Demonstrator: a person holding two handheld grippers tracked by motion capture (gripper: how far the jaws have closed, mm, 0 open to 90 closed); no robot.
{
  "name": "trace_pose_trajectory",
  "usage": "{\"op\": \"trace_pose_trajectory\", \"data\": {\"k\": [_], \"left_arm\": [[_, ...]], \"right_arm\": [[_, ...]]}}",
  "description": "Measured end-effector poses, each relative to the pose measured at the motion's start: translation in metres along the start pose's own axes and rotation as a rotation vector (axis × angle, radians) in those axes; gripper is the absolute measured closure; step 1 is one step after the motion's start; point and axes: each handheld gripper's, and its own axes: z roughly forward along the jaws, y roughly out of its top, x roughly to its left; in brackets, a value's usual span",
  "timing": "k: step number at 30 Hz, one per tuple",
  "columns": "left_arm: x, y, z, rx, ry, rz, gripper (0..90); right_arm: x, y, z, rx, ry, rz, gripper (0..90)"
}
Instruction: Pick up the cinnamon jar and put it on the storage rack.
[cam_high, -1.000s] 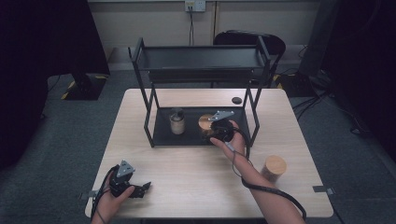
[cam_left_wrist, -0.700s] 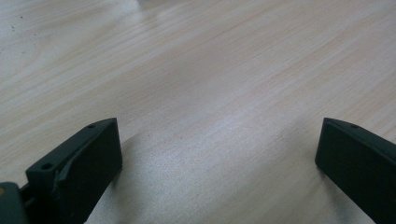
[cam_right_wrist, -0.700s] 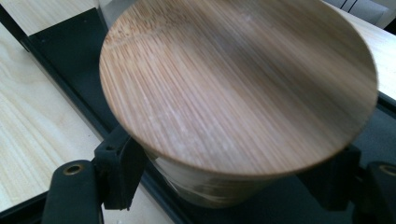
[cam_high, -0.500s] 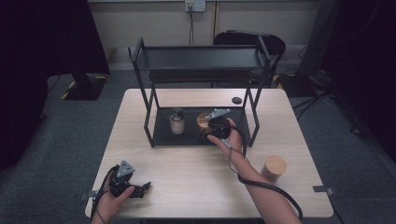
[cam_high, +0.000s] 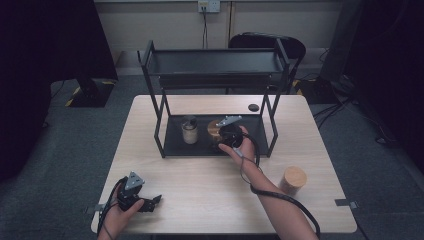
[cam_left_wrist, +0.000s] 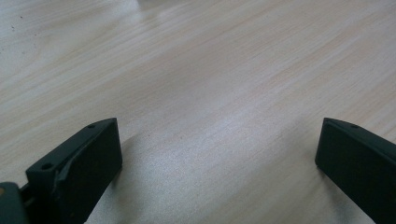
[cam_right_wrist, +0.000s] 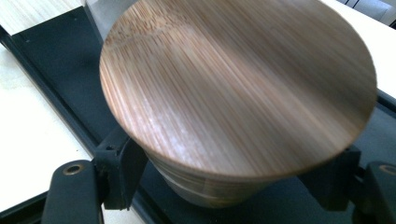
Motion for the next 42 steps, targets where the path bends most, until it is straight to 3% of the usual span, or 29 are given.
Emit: {"op": "trace_pose_trajectory", "data": {"k": [42], "left_arm": [[0.000,0.000,0.000,0.000,0.000,0.000,0.0]], "right_arm": [[-0.004,0.002,0.024,0.011,0.006,0.019,25.1]]}}
